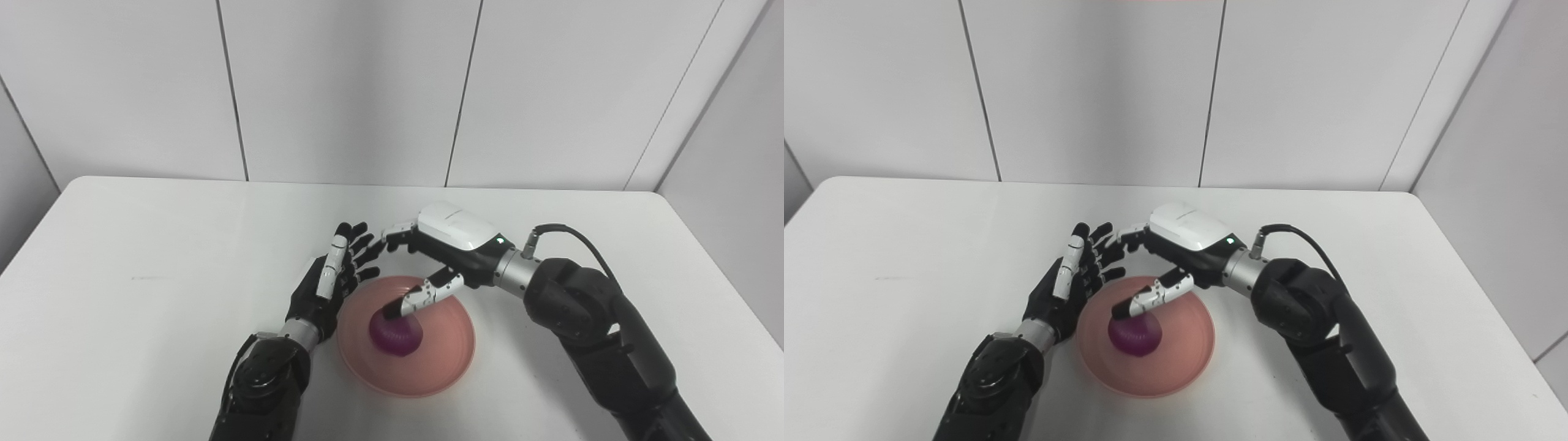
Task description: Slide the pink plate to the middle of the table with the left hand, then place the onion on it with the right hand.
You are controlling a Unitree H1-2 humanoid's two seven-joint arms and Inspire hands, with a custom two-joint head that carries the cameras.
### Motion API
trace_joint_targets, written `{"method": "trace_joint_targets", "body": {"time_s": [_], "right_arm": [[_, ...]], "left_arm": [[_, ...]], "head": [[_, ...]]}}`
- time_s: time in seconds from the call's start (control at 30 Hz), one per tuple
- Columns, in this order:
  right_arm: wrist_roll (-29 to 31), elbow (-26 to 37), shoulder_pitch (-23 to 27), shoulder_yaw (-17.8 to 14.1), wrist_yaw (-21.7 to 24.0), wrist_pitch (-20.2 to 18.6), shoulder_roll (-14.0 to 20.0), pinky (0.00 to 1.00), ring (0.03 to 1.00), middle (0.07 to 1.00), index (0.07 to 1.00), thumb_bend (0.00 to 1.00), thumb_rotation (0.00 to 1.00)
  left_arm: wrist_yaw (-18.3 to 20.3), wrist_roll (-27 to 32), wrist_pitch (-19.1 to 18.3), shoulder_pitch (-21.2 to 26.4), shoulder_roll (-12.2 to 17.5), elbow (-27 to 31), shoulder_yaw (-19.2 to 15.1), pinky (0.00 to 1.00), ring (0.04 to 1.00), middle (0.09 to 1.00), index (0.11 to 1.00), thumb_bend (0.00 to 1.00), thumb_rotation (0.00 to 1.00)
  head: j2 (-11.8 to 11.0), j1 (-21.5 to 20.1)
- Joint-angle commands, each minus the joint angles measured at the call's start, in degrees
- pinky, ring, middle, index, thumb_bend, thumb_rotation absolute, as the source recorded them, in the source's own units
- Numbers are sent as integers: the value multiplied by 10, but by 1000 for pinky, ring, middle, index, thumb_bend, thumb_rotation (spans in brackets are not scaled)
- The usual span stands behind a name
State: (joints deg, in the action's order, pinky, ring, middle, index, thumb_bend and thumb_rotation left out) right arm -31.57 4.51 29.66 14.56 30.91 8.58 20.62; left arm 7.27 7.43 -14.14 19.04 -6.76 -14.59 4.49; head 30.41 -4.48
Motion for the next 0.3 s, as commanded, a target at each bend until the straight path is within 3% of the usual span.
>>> {"method": "trace_joint_targets", "body": {"time_s": [0.0,0.07,0.27], "right_arm": [[43,-1,1,-31,-35,-21,-12,942,918,894,860,1000,991],[78,-13,-18,-58,-62,-27,-33,991,984,958,927,1000,999],[205,-52,-57,-136,-129,-29,-102,1000,1000,1000,998,994,1000]], "left_arm": [[-13,-6,-76,-46,6,-36,-2,809,883,923,895,653,988],[-13,-6,-77,-47,6,-34,-2,811,880,919,891,652,982],[-12,-5,-78,-45,6,-36,-2,818,884,924,896,648,985]], "head": [[1,0],[1,-1],[1,-2]]}}
